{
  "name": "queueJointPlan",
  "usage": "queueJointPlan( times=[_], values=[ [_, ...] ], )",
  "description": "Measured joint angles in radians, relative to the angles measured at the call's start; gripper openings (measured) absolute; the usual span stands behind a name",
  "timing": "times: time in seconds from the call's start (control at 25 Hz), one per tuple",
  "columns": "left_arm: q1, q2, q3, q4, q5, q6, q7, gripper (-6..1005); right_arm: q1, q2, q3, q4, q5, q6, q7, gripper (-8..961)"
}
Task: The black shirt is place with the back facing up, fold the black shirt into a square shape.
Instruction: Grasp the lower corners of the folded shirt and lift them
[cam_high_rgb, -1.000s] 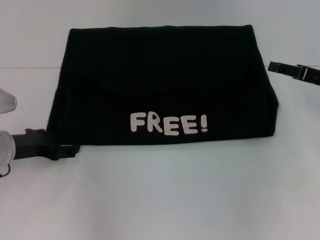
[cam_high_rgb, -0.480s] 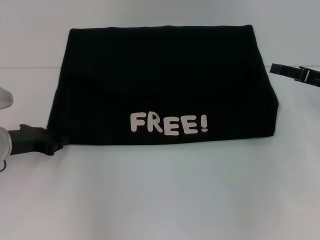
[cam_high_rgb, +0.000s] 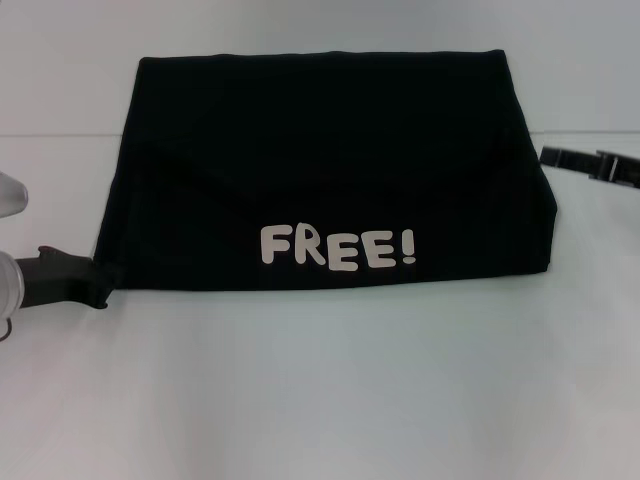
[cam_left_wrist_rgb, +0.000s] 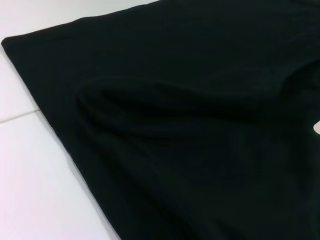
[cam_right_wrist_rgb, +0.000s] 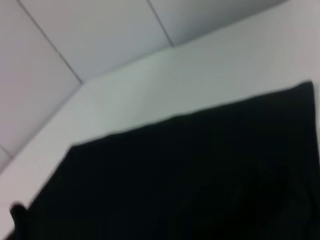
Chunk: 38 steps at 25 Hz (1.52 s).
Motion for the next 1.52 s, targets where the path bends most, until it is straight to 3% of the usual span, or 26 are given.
queueJointPlan(
  times=[0.08, 0.24, 0.44, 0.84, 1.36, 1.52],
  values=[
    [0.001, 0.0, -0.001, 0.006, 0.001, 0.004, 0.0, -1, -0.001, -0.011, -0.019, -0.003, -0.044, -0.004, 0.048, 721],
    [0.007, 0.0, 0.0, 0.03, 0.004, 0.034, -0.004, -1, -0.003, -0.032, -0.046, -0.006, -0.148, -0.005, 0.166, 706],
    [0.009, 0.0, -0.001, 0.039, 0.004, 0.043, -0.004, -1, -0.007, -0.035, -0.053, 0.004, -0.196, -0.001, 0.202, 686],
    [0.002, 0.001, 0.0, 0.033, 0.006, 0.035, -0.001, -1, 0.011, 0.006, -0.118, 0.018, -0.198, 0.016, 0.198, 647],
    [0.001, 0.003, -0.002, 0.025, 0.005, 0.025, 0.006, -1, 0.02, 0.027, -0.159, 0.053, -0.199, 0.06, 0.191, 596],
    [0.0, 0.003, -0.004, 0.02, 0.005, 0.022, 0.013, -1, 0.022, 0.034, -0.173, 0.053, -0.198, 0.063, 0.19, 516]
  ],
)
